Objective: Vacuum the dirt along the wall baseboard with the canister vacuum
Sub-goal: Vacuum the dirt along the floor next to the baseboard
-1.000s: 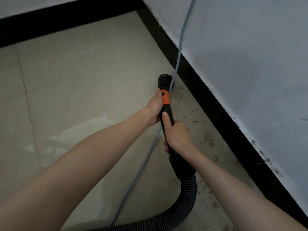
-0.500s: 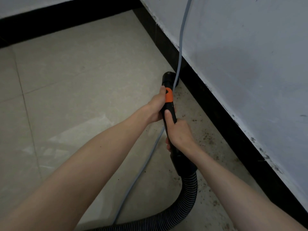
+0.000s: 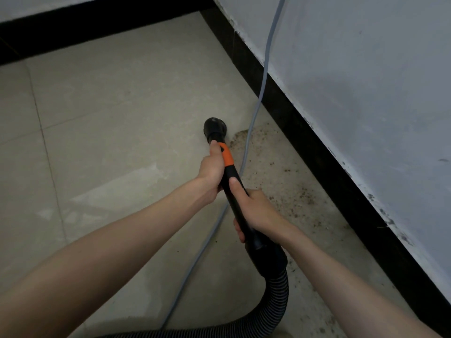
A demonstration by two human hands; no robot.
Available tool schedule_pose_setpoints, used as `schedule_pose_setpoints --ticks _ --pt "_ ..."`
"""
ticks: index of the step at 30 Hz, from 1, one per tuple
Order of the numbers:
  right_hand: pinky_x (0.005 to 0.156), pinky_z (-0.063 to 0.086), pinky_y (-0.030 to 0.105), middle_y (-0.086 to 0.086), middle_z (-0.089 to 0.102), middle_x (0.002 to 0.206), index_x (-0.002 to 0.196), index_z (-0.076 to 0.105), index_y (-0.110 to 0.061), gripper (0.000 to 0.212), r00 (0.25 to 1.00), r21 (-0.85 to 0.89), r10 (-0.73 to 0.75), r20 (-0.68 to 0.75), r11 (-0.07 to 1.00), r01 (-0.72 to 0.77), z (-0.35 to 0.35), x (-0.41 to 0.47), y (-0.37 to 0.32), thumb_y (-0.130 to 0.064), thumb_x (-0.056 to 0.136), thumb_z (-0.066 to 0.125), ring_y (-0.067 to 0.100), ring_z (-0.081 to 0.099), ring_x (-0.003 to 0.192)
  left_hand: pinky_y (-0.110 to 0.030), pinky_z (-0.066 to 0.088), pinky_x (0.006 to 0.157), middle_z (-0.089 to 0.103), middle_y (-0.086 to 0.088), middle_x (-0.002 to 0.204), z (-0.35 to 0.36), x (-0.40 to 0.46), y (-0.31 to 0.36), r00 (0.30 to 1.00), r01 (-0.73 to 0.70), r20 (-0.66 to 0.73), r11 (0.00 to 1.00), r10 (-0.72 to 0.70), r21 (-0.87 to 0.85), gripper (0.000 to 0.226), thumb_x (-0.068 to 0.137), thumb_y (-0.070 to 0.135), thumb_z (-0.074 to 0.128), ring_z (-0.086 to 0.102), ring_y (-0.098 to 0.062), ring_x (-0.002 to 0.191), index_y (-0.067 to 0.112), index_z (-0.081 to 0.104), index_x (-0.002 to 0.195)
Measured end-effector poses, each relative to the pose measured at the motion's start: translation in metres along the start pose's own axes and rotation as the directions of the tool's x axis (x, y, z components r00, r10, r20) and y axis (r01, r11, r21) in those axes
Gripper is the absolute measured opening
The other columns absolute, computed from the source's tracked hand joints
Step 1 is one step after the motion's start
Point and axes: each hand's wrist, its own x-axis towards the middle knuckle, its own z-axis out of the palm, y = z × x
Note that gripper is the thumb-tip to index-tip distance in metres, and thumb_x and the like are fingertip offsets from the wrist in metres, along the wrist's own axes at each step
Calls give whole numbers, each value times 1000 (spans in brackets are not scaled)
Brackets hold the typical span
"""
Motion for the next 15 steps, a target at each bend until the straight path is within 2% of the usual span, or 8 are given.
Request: schedule_pose_setpoints --ticks 2,5,8,12,15 --pt "38 43 24 7 57 47 85 54 -6 63 1000 22 19 -4 1000 -19 -6 -4 3 -66 93 36 22 54 36 -39 50 79 54 -9 76 7 -2 -2 1000 -15 1 999 15 46 52 98 55 27 54 -23 70 8 51 90" --pt "37 44 23 6 58 46 84 56 -4 64 995 18 33 -97 999 -31 -13 -8 6 -65 93 37 21 56 36 -36 49 76 55 -9 77 24 -5 -1 1000 -12 28 995 9 99 53 99 54 25 55 -23 70 7 50 100" --pt "36 43 23 6 59 46 82 57 -4 64 977 16 30 -211 1000 -27 -20 -6 7 -63 94 37 21 57 37 -37 49 76 55 -10 75 43 -4 5 995 20 93 995 -29 94 51 99 53 27 54 -23 66 8 50 92" --pt "37 42 22 6 59 48 81 56 -7 62 954 42 54 -295 998 -43 -31 2 2 -65 93 38 19 56 35 -39 48 81 53 -11 75 61 2 13 981 56 179 996 -68 72 54 98 55 29 53 -23 66 7 50 90" --pt "35 40 20 4 58 45 77 56 -8 63 937 26 52 -346 999 -45 -36 10 1 -66 93 37 17 55 33 -34 50 74 53 -11 73 67 4 18 966 92 235 993 -106 67 56 97 57 29 53 -22 64 7 50 88"
